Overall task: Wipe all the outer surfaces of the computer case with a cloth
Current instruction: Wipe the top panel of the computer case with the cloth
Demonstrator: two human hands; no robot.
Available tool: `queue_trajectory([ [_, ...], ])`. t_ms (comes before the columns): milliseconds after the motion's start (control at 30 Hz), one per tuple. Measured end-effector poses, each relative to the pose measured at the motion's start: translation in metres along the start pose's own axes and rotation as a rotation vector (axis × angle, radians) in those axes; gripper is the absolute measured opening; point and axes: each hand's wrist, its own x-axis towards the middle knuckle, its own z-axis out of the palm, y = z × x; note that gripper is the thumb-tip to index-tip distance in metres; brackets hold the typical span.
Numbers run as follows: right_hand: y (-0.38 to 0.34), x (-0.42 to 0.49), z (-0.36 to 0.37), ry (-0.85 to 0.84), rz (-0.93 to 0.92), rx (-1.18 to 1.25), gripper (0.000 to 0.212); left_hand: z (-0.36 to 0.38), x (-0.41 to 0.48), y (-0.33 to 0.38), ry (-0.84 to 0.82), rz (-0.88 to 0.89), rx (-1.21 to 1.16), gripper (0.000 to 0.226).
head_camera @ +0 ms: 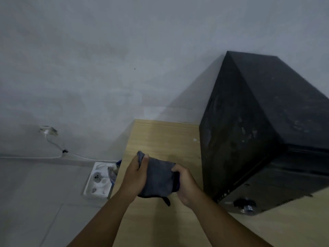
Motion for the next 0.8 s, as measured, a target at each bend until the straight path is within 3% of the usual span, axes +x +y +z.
queue_trajectory([
  [167,-0.024,-0.045,0.011,-0.187,-0.107,0.085,0.030,0.007,-0.012,0.031,-0.006,0.008,-0.169,0.034],
  [300,-0.060,-0.075,0.011,-0.129,-0.169,0.052,0.027,0.009,-0.018,0.072,-0.046,0.111,-0.268,0.018],
  [400,-0.101,-0.108,0.007,-0.097,-0.240,0.088,0.005,0.014,-0.024,0.111,-0.067,0.212,-0.320,0.024],
  [500,-0.142,-0.145,-0.001,-0.069,-0.383,0.146,0.007,0.025,-0.032,0.157,-0.111,0.313,-0.369,0.034],
  [700,-0.192,-0.199,-0.010,-0.071,-0.562,-0.027,0.050,0.050,-0.040,0.236,-0.194,0.510,-0.344,0.030],
  [800,-0.221,-0.212,-0.031,-0.013,-0.691,-0.139,0.047,0.070,-0.041,0.269,-0.241,0.586,-0.273,0.030],
])
